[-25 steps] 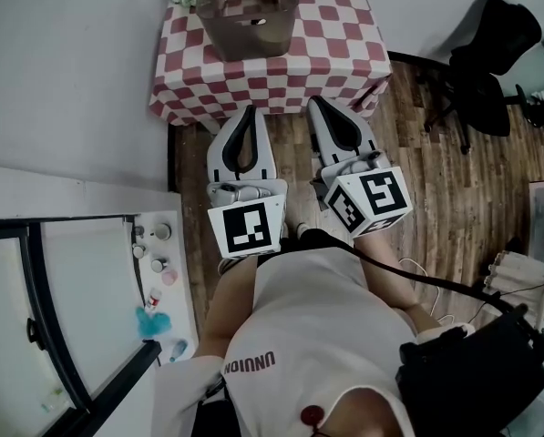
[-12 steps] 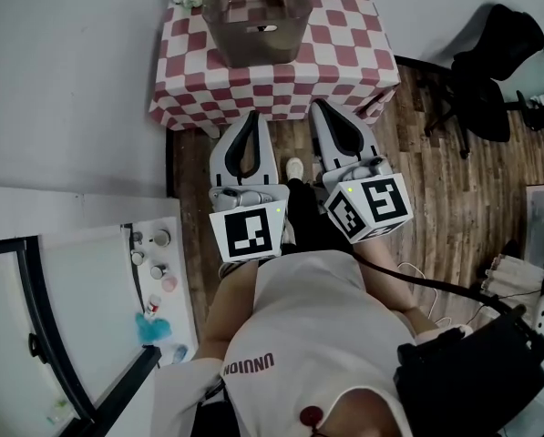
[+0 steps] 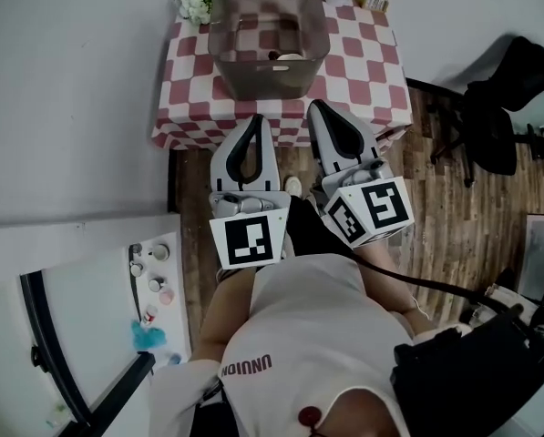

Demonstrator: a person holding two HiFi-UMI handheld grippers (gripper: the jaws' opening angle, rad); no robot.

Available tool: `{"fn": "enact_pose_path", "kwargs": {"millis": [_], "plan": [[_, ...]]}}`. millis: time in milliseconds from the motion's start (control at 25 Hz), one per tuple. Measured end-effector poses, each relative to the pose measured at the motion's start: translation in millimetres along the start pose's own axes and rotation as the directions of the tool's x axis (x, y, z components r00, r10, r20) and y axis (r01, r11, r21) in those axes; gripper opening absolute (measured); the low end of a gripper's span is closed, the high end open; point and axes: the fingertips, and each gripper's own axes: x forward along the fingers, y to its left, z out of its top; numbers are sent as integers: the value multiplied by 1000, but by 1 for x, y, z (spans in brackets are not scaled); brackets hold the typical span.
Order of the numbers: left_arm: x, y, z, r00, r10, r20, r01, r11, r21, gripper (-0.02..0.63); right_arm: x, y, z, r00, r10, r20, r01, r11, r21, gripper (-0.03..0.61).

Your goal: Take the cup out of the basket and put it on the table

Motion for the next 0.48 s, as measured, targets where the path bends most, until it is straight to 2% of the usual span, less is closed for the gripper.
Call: {"fn": "enact_pose_path", "kwargs": {"millis": [480], "plan": [[117, 28, 10, 998, 63, -6, -63, 998, 24, 12, 97, -71, 25, 999, 46, -6, -46, 999, -22, 18]]}}
